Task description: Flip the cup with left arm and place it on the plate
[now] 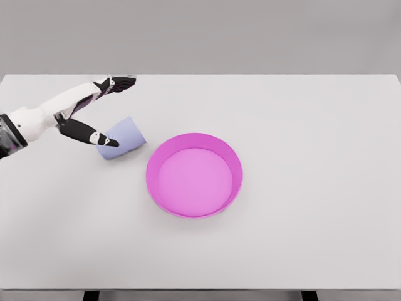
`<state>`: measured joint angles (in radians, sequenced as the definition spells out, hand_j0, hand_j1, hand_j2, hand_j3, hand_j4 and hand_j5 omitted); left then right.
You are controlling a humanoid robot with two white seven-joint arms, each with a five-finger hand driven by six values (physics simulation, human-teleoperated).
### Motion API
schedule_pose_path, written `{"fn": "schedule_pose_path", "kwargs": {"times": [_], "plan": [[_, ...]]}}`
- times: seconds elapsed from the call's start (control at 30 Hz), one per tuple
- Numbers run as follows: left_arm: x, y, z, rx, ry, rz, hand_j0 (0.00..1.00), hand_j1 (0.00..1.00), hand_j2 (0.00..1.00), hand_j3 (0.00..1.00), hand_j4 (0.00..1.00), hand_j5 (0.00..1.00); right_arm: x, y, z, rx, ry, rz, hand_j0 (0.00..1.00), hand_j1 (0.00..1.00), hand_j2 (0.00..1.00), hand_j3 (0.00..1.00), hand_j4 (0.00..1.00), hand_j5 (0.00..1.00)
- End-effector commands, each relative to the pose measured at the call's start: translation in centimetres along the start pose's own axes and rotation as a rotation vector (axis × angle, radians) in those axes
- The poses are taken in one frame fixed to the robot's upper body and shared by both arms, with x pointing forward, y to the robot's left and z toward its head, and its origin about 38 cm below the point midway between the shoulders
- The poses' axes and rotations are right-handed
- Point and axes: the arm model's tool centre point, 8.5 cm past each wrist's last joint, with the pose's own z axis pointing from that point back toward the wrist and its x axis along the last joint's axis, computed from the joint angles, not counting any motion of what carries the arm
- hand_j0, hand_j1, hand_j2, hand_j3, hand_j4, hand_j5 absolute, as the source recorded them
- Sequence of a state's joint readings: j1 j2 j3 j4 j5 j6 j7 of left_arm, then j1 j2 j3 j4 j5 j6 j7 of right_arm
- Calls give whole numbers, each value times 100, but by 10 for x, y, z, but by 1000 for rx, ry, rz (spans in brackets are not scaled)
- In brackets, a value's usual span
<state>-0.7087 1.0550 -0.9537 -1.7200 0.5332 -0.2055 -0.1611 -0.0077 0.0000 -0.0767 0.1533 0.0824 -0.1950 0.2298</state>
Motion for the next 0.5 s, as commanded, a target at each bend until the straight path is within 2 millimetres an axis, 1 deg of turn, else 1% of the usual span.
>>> {"fn": "schedule_pose_path", "kwargs": {"times": [0.0, 0.03, 0.07, 0.1, 0.17, 0.2, 0.27, 0.33, 0.37, 0.47], "plan": [[-6, -5, -7, -15, 58, -50, 100, 100, 100, 100, 100, 100, 0, 0, 0, 0, 0, 0, 100, 100, 100, 100, 100, 100], [-4, -7, -10, -25, 62, -105, 100, 100, 100, 100, 100, 100, 0, 0, 0, 0, 0, 0, 100, 100, 100, 100, 100, 100], [-2, -12, -16, -34, 51, -124, 100, 100, 100, 100, 100, 100, 0, 0, 0, 0, -1, 1, 100, 100, 100, 100, 100, 100], [-2, -13, -18, -36, 48, -128, 100, 100, 100, 100, 100, 100, 0, 0, 0, 0, 0, 0, 100, 100, 100, 100, 100, 100], [1, -3, -16, -8, 48, -143, 100, 100, 100, 100, 100, 100, 0, 0, 0, 0, 0, 0, 100, 100, 100, 100, 100, 100], [0, -3, -16, -8, 58, -142, 100, 100, 100, 100, 100, 100, 0, 0, 0, 0, -1, 1, 100, 100, 100, 100, 100, 100], [-14, -10, -15, -11, 117, -104, 100, 100, 100, 100, 100, 100, 0, 0, 0, 0, 0, 0, 100, 100, 100, 100, 100, 100], [-20, -10, -16, -3, 134, -82, 100, 100, 100, 100, 100, 100, 0, 0, 0, 0, -1, 1, 100, 100, 100, 100, 100, 100], [-25, -14, -22, -2, 133, -61, 100, 100, 100, 100, 100, 100, 0, 0, 0, 0, 0, 0, 100, 100, 100, 100, 100, 100], [-33, -19, -32, 6, 137, -31, 100, 100, 100, 100, 100, 100, 0, 0, 0, 0, -1, 1, 100, 100, 100, 100, 100, 100]]}}
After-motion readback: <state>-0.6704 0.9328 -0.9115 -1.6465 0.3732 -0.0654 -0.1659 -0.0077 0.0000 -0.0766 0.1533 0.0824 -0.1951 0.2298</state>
